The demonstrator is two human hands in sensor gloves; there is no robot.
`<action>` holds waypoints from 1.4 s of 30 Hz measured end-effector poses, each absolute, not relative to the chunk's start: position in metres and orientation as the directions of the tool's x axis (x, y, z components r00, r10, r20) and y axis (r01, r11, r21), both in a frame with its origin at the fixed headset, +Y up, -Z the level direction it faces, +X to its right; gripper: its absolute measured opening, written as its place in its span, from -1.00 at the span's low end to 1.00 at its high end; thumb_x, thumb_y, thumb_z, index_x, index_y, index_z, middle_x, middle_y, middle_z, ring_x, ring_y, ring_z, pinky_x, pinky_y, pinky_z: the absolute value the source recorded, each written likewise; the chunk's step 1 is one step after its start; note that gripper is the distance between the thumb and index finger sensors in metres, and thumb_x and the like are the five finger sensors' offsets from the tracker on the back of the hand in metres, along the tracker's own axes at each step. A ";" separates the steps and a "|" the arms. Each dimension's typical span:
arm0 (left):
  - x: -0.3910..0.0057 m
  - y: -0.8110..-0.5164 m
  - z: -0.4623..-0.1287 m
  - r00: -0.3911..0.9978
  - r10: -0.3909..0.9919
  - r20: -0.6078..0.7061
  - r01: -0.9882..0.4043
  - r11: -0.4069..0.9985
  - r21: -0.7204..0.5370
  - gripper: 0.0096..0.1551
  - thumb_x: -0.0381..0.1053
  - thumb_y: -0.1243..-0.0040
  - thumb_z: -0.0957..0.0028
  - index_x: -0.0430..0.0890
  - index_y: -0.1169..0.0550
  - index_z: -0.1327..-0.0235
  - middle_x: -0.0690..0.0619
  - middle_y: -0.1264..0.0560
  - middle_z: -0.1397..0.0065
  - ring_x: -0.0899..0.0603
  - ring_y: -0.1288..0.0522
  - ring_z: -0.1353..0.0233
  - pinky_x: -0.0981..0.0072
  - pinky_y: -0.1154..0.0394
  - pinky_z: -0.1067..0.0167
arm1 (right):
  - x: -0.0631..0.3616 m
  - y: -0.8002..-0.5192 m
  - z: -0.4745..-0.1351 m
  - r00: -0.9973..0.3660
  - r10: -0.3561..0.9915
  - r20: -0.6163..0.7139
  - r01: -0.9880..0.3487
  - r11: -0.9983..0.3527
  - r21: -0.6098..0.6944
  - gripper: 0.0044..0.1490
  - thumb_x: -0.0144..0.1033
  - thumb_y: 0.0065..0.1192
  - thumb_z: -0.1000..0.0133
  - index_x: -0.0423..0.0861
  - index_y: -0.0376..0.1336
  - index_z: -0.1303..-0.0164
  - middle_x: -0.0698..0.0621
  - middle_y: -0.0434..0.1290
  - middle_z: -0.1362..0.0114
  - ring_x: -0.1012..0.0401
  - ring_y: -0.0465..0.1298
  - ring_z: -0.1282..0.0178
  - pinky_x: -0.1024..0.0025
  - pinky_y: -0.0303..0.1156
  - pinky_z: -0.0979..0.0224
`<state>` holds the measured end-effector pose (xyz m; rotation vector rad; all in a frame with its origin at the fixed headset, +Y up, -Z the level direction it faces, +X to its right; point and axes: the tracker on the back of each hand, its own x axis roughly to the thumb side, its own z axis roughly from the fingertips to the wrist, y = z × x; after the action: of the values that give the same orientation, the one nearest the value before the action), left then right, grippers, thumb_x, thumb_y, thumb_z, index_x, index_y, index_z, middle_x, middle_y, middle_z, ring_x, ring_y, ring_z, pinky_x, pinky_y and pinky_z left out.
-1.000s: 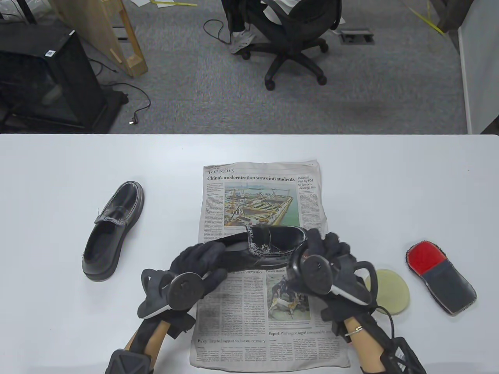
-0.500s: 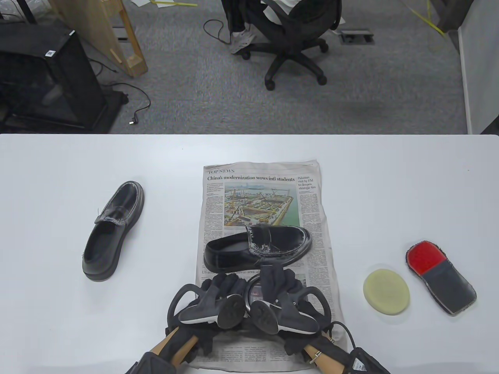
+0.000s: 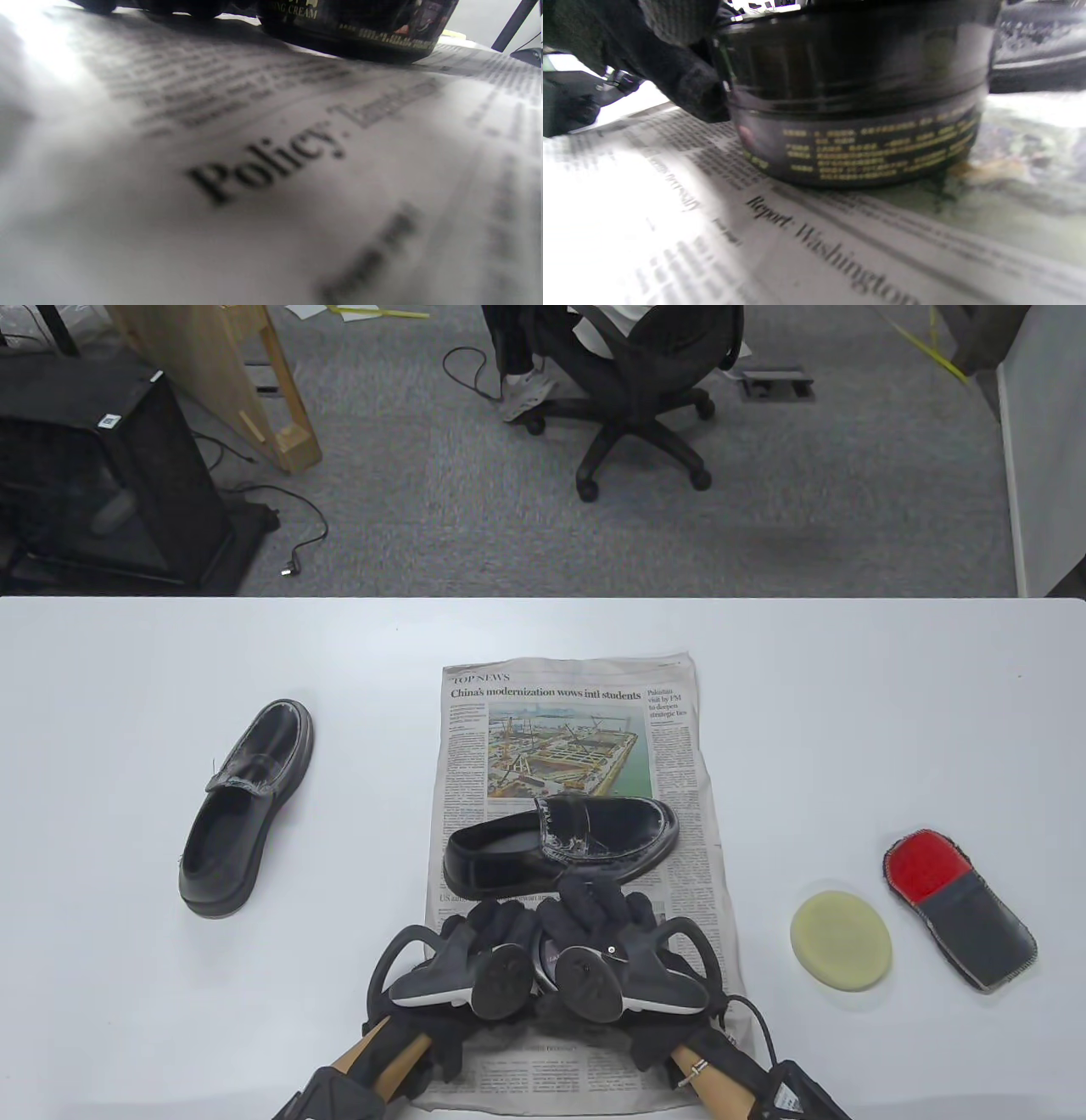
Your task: Dip and apply leather care cream with polishing sponge on shoes
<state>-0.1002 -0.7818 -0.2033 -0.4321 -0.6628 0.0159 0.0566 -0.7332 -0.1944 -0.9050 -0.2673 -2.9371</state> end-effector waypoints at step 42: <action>-0.101 -0.784 -0.204 0.790 0.183 0.585 0.101 0.902 -0.419 0.17 0.33 0.08 -0.18 -0.35 0.13 -0.76 -0.41 0.17 -0.79 -0.54 0.16 -0.65 -0.54 0.08 -0.43 | 0.064 -0.729 -0.192 -0.814 0.071 0.577 0.090 -0.965 0.246 0.49 0.47 -0.21 -0.15 -0.47 -0.42 -0.80 -0.75 -0.31 -0.68 -0.65 -0.13 -0.55 -0.58 0.00 -0.42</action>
<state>-0.1010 -0.7844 -0.2044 -0.4519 -0.6637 0.0454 0.0644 -0.7285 -0.1924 -0.9561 -0.4136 -2.9534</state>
